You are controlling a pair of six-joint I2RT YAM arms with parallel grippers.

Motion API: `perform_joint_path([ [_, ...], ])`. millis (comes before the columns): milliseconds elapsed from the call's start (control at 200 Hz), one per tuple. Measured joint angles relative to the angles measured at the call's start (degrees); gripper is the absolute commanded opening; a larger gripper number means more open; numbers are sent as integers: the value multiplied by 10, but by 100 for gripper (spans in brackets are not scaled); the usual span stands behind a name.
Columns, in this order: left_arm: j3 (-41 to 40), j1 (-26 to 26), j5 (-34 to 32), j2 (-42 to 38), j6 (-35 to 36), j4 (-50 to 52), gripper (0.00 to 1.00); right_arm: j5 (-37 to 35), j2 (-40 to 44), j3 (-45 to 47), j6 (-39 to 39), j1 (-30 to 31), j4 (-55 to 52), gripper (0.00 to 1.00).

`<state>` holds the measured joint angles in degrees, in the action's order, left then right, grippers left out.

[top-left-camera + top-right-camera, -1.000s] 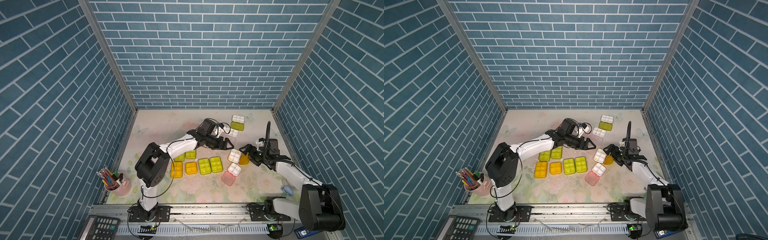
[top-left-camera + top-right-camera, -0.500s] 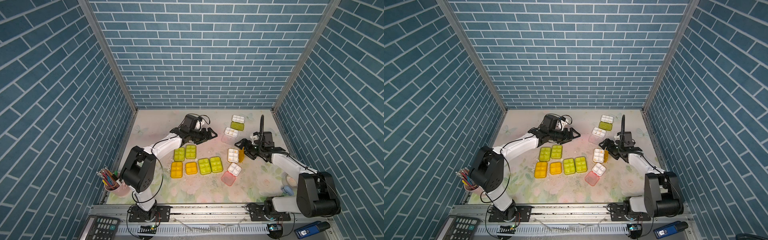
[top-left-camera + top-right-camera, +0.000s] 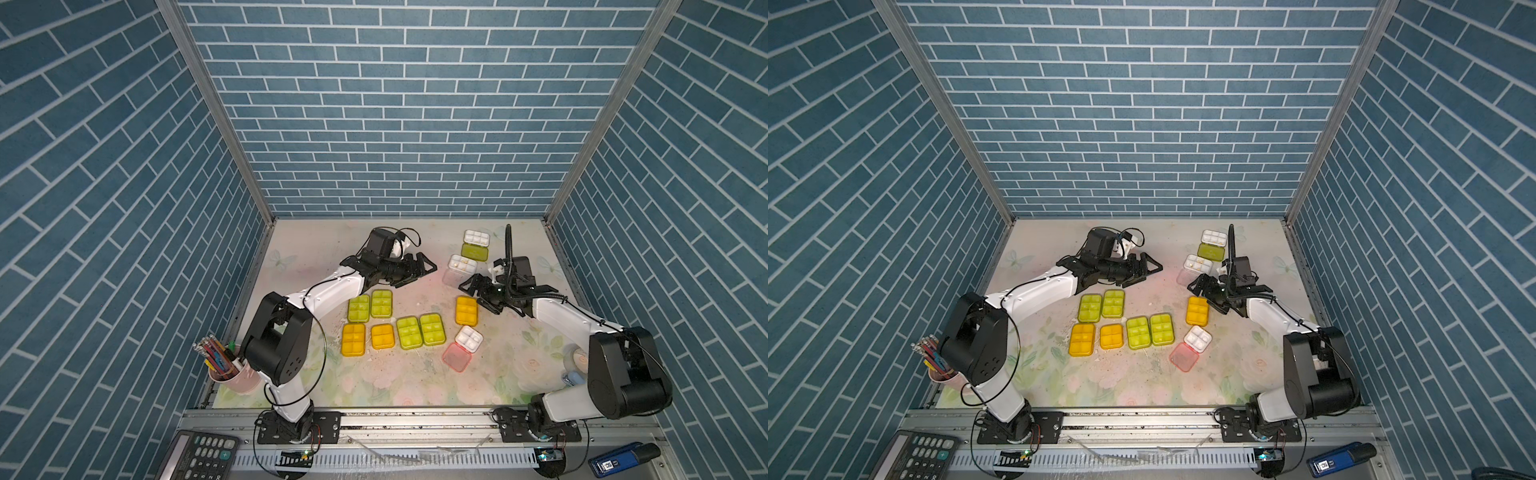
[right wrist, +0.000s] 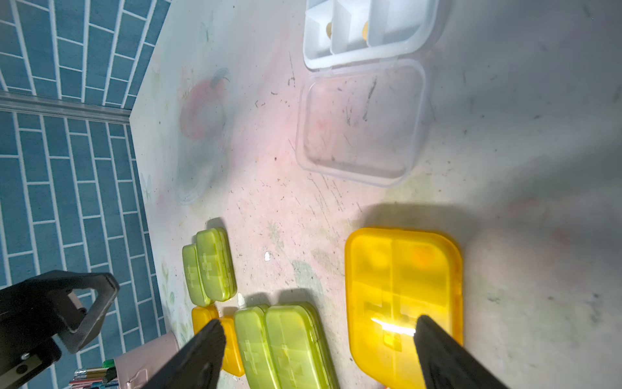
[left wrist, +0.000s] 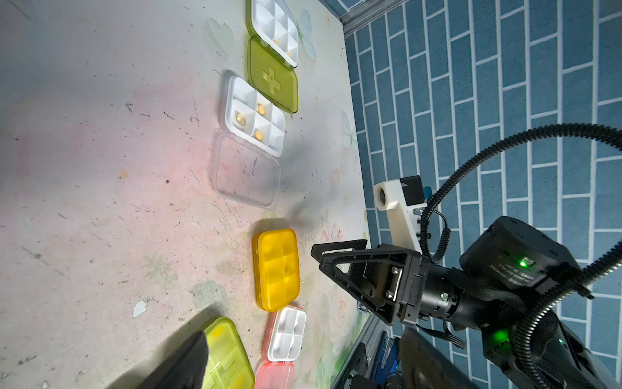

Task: Close pillboxes
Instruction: Close the lid on the pillbox.

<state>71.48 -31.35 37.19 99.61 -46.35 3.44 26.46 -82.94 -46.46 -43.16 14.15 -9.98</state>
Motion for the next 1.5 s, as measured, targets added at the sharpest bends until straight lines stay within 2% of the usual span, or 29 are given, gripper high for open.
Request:
perform_joint_path([
  [305, -3, 0, 0, 0, -4, -8, 90, -95, -34, -53, 83, 19, -130, 83],
  [605, -10, 1, 0, 0, -9, -8, 91, -177, -69, -60, 142, 51, -220, 81],
  [1085, -11, 4, -1, 5, -15, -8, 92, -217, -73, -60, 155, 58, -229, 80],
  [1500, -11, 4, 0, 5, -17, -9, 93, -222, -85, -69, 162, 70, -221, 79],
])
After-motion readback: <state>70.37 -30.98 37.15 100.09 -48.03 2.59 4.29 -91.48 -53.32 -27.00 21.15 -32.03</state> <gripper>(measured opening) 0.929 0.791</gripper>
